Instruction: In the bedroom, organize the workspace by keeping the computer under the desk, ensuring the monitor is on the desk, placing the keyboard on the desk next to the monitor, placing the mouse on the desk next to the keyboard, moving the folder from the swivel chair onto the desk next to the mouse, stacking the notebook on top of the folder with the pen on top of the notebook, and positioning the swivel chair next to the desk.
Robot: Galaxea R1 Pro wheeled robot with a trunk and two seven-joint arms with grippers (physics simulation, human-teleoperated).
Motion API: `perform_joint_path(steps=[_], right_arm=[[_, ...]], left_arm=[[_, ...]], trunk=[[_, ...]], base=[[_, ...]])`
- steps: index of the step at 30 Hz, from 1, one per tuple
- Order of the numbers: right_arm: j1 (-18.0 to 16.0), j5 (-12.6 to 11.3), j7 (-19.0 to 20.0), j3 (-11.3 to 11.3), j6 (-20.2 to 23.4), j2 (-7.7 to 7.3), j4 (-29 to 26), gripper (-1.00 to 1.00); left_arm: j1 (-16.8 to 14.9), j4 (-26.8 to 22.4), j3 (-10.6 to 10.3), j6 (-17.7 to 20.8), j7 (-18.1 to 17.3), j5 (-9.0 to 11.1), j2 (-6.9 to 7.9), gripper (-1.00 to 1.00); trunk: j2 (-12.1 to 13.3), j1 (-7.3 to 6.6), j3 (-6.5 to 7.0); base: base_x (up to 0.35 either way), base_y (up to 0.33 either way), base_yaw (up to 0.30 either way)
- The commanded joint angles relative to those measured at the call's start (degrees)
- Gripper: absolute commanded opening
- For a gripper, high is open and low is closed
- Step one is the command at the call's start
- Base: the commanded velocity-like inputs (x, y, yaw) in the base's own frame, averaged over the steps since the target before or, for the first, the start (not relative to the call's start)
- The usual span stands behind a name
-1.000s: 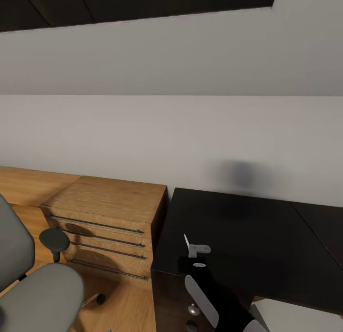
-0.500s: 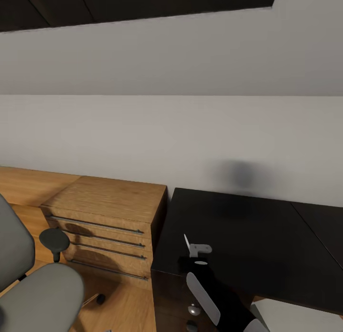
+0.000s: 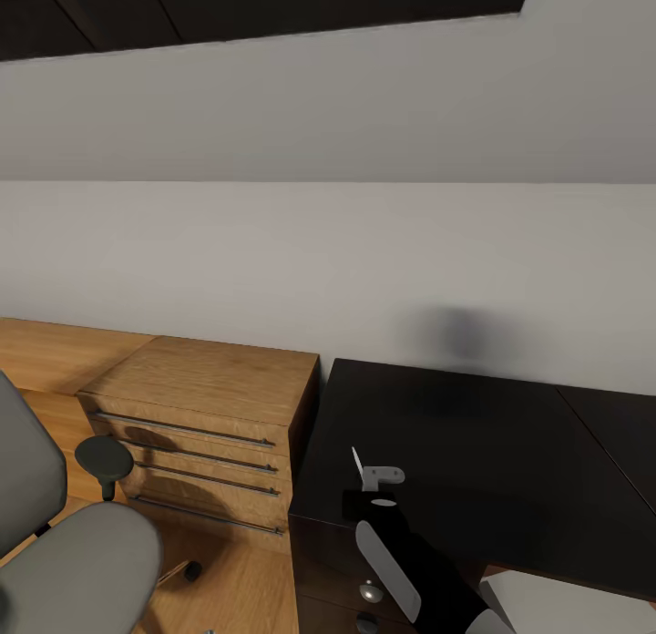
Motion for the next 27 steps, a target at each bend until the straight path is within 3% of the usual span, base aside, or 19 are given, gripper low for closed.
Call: perform_joint_path(steps=[1,27], right_arm=[[-0.01,-1.76,-0.41,0.09,-0.05,-0.02,-0.05,-1.00],[-0.01,-1.57,-0.41,0.02,-0.64,-0.20,-0.86,-1.00]], left_arm=[[-0.03,-0.06,-0.28,-0.38,0.33,0.61,0.08,1.00],[-0.03,0.03,-0.28,-0.38,0.33,0.61,0.08,1.00]], trunk=[[-0.02,0.01,-0.06],[-0.02,0.01,-0.06]], base=[[0.000,0.000,0.000],[0.000,0.000,0.000]])
